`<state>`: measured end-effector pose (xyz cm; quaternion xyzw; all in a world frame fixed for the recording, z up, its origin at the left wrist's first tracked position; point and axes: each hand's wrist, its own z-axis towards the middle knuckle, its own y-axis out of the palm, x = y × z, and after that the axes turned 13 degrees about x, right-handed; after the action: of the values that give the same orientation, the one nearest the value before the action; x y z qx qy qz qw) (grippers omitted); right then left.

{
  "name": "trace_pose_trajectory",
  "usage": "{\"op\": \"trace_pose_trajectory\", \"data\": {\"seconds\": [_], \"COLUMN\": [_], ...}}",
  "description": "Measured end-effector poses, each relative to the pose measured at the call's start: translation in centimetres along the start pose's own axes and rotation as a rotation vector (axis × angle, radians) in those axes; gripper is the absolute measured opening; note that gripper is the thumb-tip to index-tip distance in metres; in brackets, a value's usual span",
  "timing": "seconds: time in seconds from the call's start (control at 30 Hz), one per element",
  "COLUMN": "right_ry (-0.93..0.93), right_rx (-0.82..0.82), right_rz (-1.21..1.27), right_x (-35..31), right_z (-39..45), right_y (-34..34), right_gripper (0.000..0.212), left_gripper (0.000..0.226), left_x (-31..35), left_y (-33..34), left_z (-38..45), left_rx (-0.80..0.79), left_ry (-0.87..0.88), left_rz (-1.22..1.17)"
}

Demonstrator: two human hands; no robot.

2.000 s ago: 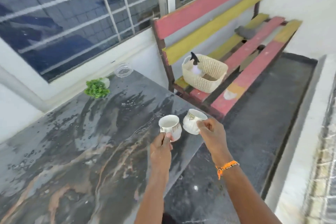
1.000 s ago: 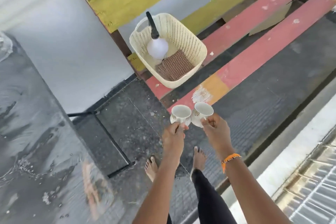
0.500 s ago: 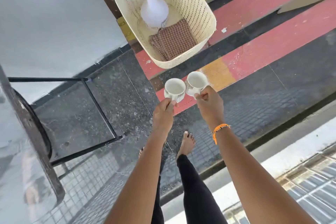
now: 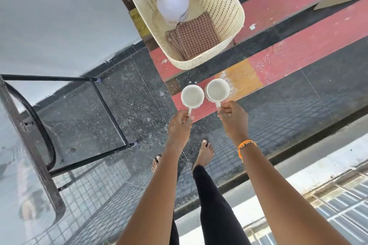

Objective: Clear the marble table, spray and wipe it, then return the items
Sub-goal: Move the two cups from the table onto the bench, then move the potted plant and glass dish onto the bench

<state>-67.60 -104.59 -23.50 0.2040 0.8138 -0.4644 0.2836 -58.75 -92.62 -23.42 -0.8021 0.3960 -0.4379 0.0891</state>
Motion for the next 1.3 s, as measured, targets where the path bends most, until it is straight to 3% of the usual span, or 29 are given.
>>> {"op": "trace_pose_trajectory", "data": {"seconds": [0.17, 0.27, 0.53, 0.7, 0.97, 1.17, 1.3], "right_ry": [0.14, 0.176, -0.006, -0.129, -0.326, -0.529, -0.722], "right_rx": [0.041, -0.048, -0.23, -0.409, -0.606, -0.545, -0.406], "right_rz": [0.096, 0.219, 0.356, 0.358, 0.268, 0.124, 0.018], "right_x": [-1.3, -3.6, -13.2, -20.5, -31.8, -39.0, -43.9], "right_z": [-1.3, -3.3, -9.4, -13.4, -19.5, -20.9, -19.8], "right_y": [-1.2, -1.7, -0.6, 1.5, 9.7, 17.5, 22.2], "right_gripper": [0.006, 0.007, 0.016, 0.023, 0.017, 0.02, 0.029], "left_gripper": [0.027, 0.021, 0.018, 0.016, 0.016, 0.02, 0.031], "left_x": [1.3, 2.1, 5.5, 7.2, 5.9, 5.3, 7.0], "left_y": [-1.1, -2.8, -11.5, -20.2, -34.2, -43.0, -47.5], "left_z": [-2.2, -4.3, -8.5, -9.7, -5.6, 2.6, 9.2], "left_rx": [0.079, 0.112, 0.243, 0.414, 0.634, 0.7, 0.599], "left_ry": [-0.146, -0.195, -0.115, -0.005, 0.039, -0.031, -0.15], "left_rz": [-0.093, -0.222, -0.535, -0.647, -0.744, -0.733, -0.759]}}
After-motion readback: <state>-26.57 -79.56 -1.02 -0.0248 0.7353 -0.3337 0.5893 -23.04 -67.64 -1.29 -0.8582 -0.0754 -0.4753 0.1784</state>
